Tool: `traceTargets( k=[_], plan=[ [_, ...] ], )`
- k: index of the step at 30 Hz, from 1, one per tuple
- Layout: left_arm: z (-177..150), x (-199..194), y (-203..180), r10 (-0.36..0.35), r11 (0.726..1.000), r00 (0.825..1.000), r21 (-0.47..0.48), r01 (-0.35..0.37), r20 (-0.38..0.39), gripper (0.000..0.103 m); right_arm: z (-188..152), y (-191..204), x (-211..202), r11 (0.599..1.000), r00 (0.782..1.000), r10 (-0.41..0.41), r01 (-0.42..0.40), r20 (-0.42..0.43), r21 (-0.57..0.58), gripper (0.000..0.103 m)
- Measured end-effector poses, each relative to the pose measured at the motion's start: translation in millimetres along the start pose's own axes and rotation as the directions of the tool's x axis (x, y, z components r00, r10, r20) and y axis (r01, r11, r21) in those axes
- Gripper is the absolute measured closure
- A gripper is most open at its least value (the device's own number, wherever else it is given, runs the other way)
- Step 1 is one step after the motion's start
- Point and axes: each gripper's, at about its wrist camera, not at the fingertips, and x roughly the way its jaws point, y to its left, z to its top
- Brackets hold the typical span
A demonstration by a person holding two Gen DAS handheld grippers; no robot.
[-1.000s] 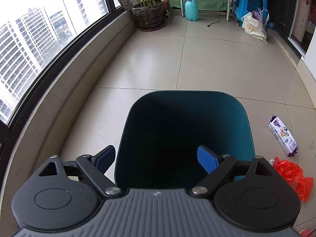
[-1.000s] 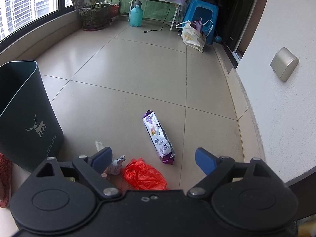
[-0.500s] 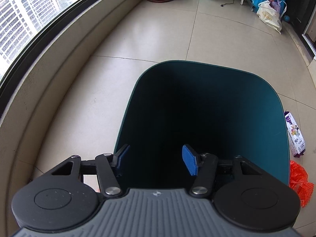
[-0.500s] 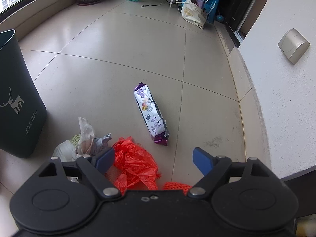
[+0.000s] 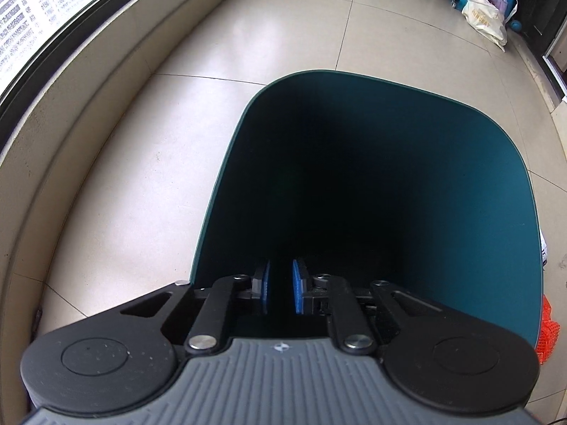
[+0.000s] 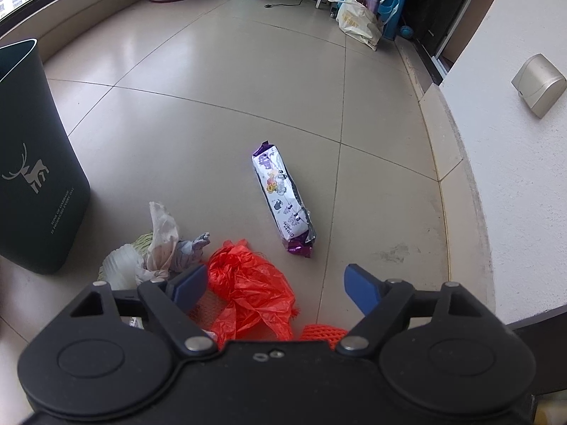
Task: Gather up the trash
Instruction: 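Lower the right tool onto the clear plastic bag and grasp it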
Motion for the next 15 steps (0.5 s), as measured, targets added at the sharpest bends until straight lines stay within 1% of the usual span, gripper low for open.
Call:
traceTargets(
  k=[3,5,7,10,13,15],
  plan=[
    [5,1,-4,-0.024,1.0,1.0,-0.006,0.024,0.015,0.094,1,1,0,1.0,1.0,-0.005,0.005,0.005,-0.003,0.02],
    [4,0,-2,-0.042,0.999,0.999,-0.016,0.042,0.015,0.094,2,1,0,1.0,1.0,-0.004,0.004,0.005,-0.005,0.021],
    [3,0,-2,-0.057,0.998,0.998,-0.024,0.058,0.01,0.097,2,2,2,1.0,1.0,-0.002,0.002,0.004,-0.006,0.021],
    [2,0,-5,-0.056,0.998,0.998,-0.02,0.056,0.008,0.097,1,3,10,1.0,1.0,0.009,-0.01,-0.016,-0.018,0.021],
    [5,0,-6,-0.063,0.997,0.998,-0.032,0.063,0.003,0.098,-2,10,21,0.998,0.997,0.055,-0.056,-0.047,-0.036,0.023],
    [9,3,-2,-0.068,0.997,0.998,-0.033,0.068,-0.001,0.098,-6,24,31,0.994,0.993,0.092,-0.096,-0.078,-0.053,0.025]
  ],
)
